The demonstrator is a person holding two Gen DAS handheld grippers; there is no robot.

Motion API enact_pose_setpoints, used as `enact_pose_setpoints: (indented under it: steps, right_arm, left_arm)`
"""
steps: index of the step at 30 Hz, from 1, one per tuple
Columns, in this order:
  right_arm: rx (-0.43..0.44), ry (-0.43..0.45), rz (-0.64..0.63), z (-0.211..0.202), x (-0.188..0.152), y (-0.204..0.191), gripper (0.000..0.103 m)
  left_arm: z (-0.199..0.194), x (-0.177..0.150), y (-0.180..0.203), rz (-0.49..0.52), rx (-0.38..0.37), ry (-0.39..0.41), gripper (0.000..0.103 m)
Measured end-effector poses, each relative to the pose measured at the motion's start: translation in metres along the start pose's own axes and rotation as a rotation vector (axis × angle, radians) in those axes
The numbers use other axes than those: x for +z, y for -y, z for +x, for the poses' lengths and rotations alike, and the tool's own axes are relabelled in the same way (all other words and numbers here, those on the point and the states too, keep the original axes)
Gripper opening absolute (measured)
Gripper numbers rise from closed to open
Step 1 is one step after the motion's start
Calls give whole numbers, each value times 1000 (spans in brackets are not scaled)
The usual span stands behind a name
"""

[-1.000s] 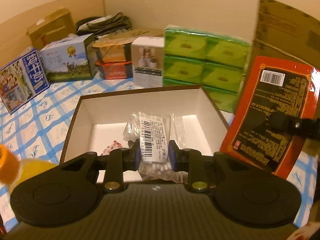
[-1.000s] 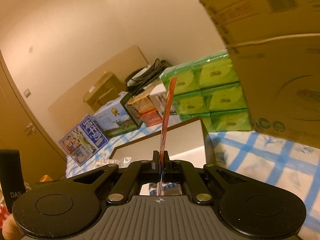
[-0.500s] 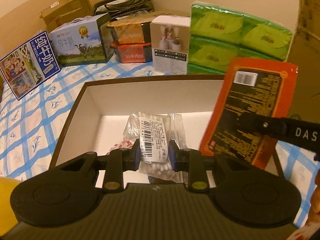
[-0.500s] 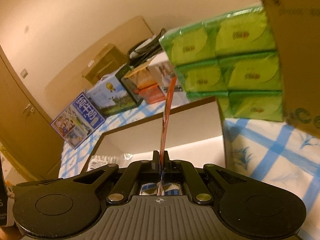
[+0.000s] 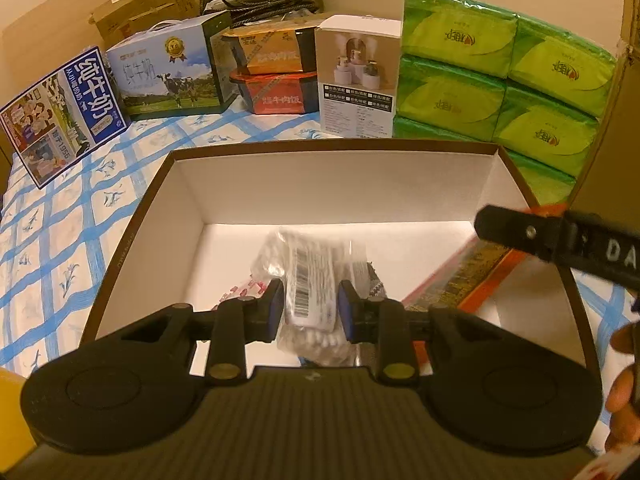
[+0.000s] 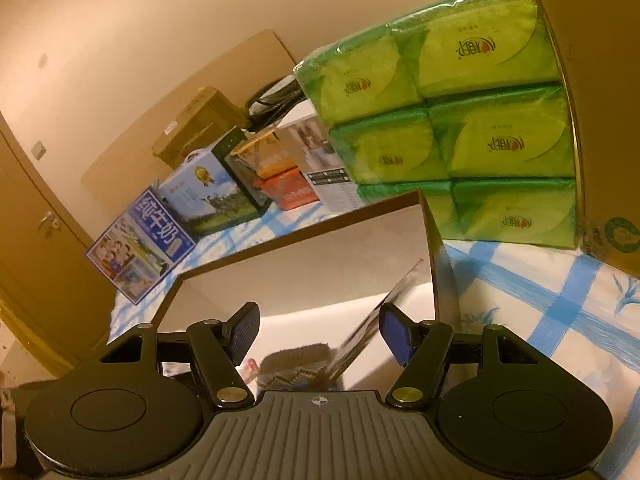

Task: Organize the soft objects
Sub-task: 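Carry the swab bag into the white box and open the left gripper while the right carries the packet, then lower the red-orange packet into the white box and open the right gripper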

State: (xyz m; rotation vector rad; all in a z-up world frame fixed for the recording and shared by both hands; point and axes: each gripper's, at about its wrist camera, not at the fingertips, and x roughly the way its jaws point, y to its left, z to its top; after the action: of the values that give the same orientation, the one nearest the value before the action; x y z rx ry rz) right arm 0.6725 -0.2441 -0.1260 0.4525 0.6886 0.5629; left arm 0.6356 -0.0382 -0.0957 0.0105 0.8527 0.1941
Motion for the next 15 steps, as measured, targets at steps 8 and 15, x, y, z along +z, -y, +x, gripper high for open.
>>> enact_pose_setpoints:
  steps: [8, 15]
  right_arm:
    - [-29, -4, -19, -3, -3, 0, 66]
    - [-124, 7, -104, -13, -5, -14, 39]
  left_arm:
    - [2, 2, -10, -72, 31, -8, 57]
    - [-10, -10, -9, -87, -2, -18, 57]
